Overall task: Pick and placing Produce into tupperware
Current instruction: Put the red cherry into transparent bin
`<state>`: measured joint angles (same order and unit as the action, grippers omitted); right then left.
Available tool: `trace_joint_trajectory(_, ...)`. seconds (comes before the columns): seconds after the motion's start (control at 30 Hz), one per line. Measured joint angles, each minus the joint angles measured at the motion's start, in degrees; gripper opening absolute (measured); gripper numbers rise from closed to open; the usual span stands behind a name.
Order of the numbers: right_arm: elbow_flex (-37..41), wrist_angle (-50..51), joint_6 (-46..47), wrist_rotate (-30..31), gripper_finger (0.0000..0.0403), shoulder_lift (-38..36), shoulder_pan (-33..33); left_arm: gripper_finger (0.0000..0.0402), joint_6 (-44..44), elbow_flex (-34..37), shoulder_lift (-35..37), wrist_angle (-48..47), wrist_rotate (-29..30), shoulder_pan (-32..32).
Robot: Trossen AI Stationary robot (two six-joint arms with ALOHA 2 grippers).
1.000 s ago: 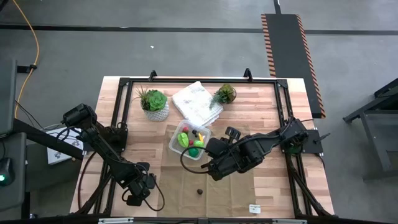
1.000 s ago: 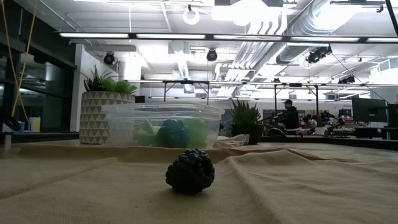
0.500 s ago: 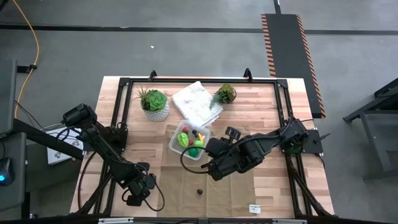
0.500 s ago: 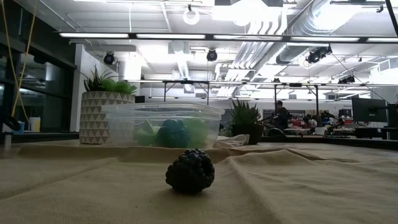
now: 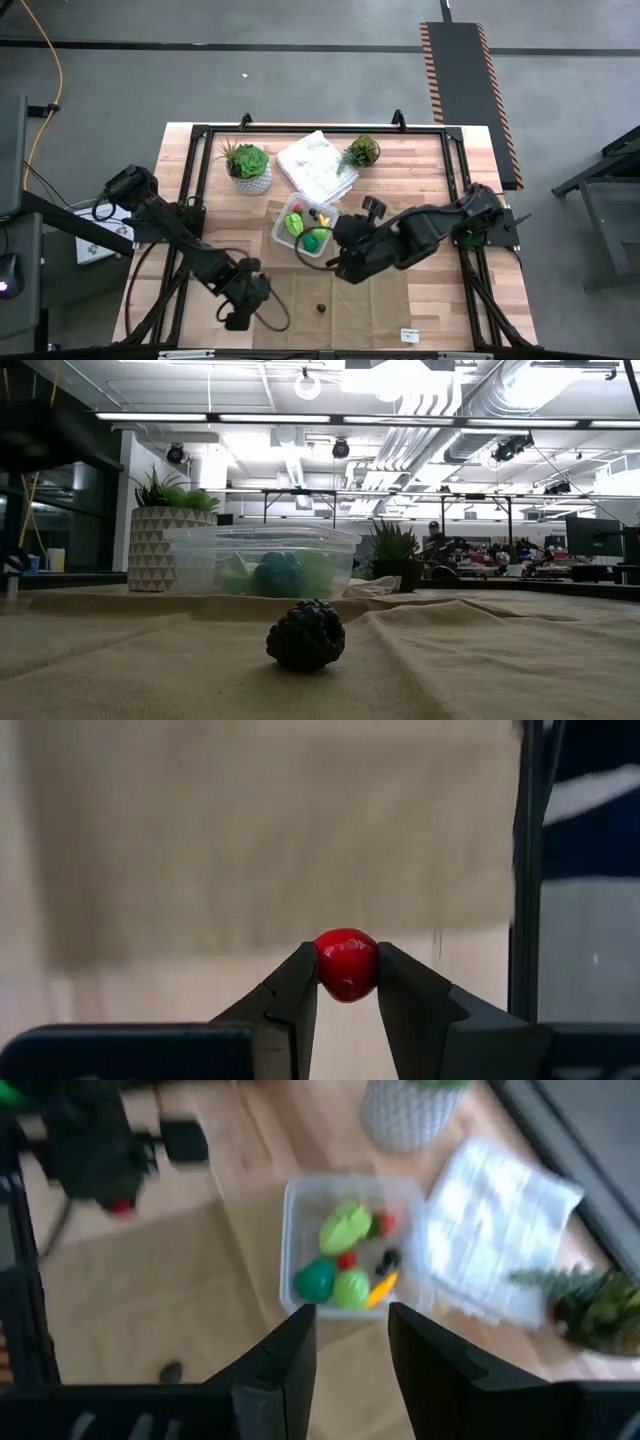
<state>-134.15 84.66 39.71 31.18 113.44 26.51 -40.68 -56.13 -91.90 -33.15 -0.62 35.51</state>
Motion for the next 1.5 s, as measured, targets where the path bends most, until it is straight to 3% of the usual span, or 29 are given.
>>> trace_joint_trajectory(0.27,0.0,0.1,-2.6,6.7,0.0119,-8.0,-0.2,0.0087,7.5,-6.9,0.0,0.0,3.2,-9.9)
trace_joint_trajectory(0.43,0.0,5.5,1.1,11.8,0.0119,-13.0,1.6,0.0087,11.9,-11.5,0.0,-1.4,4.2,-16.1)
trace_joint_trajectory(0.63,4.3,5.2,3.7,17.3,0.0119,-17.1,5.1,0.0087,17.5,-16.3,0.0,-4.2,4.5,-22.7)
trace_joint_trajectory(0.73,11.5,5.2,7.6,18.4,0.0119,-20.2,6.8,0.0087,20.3,-18.1,0.1,-4.9,4.4,-25.8)
trace_joint_trajectory(0.9,30.8,3.1,20.5,18.8,0.0119,-28.4,10.0,0.0087,24.5,-21.6,0.1,-8.9,4.4,-30.8)
trace_joint_trajectory(1.07,51.1,-10.4,30.6,18.0,0.0119,-38.7,13.5,0.0087,27.8,-23.5,0.1,-12.4,4.3,-36.3)
trace_joint_trajectory(1.3,71.9,-36.5,30.6,16.1,0.0119,-49.4,13.5,0.0087,31.5,-23.7,0.1,-15.7,2.1,-45.2)
trace_joint_trajectory(1.5,79.6,-43.3,30.6,12.9,0.0119,-52.8,10.8,0.0087,31.7,-23.7,0.0,-16.1,-1.8,-50.1)
